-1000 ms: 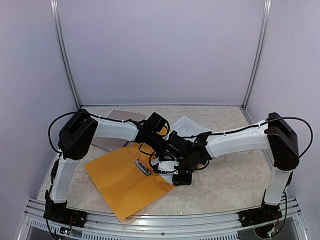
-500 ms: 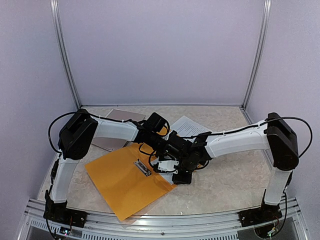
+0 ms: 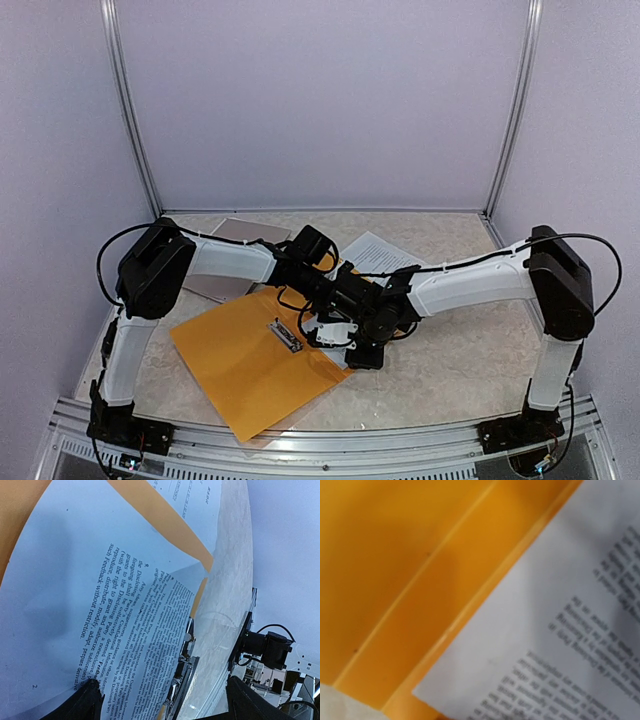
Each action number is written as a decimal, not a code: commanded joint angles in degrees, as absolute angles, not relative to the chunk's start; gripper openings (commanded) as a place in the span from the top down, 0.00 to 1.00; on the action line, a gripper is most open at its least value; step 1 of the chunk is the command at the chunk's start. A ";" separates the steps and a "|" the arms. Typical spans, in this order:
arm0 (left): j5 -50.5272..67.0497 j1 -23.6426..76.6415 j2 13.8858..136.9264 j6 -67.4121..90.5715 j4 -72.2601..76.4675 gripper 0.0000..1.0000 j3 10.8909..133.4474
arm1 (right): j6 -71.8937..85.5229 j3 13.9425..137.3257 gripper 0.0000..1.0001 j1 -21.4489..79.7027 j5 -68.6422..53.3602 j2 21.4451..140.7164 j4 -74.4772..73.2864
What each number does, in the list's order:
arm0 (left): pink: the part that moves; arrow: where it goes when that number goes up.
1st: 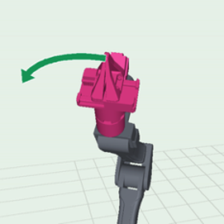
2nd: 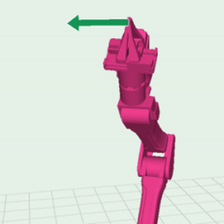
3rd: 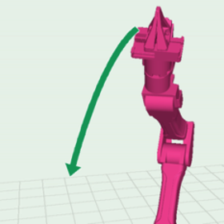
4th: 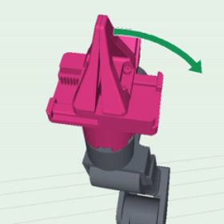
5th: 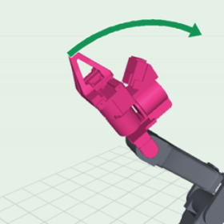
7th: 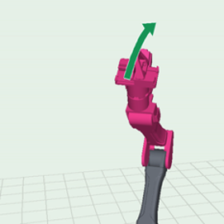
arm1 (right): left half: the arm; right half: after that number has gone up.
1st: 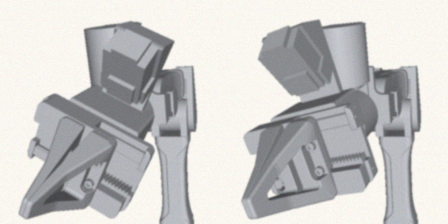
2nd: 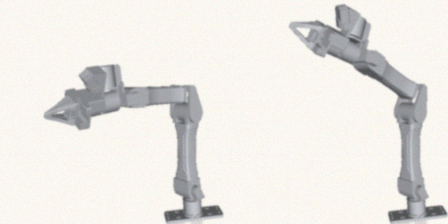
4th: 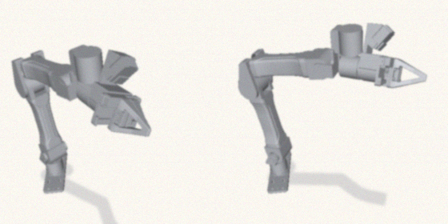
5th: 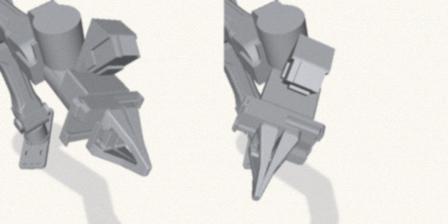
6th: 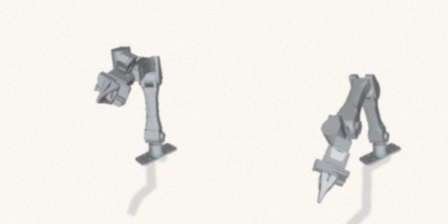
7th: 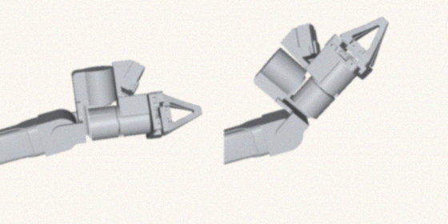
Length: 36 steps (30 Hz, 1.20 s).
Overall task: Put the files into the folder
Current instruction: Clamp the file and folder together.
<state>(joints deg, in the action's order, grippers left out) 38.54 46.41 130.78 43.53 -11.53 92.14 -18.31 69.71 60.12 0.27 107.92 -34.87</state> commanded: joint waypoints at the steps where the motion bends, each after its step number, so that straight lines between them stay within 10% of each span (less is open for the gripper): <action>1: 36.72 46.18 131.24 44.21 -13.54 0.18 89.27 | -18.55 69.42 0.71 59.48 0.17 109.43 -36.24; 36: 35.42 46.12 130.56 43.36 -15.11 0.21 88.95 | -14.96 69.06 0.87 59.02 6.38 98.95 -40.32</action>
<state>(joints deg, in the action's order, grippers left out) 38.54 46.06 130.39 44.10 -9.63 90.67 -16.69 69.43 59.44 4.25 101.73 -37.89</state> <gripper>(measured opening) 0.788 0.134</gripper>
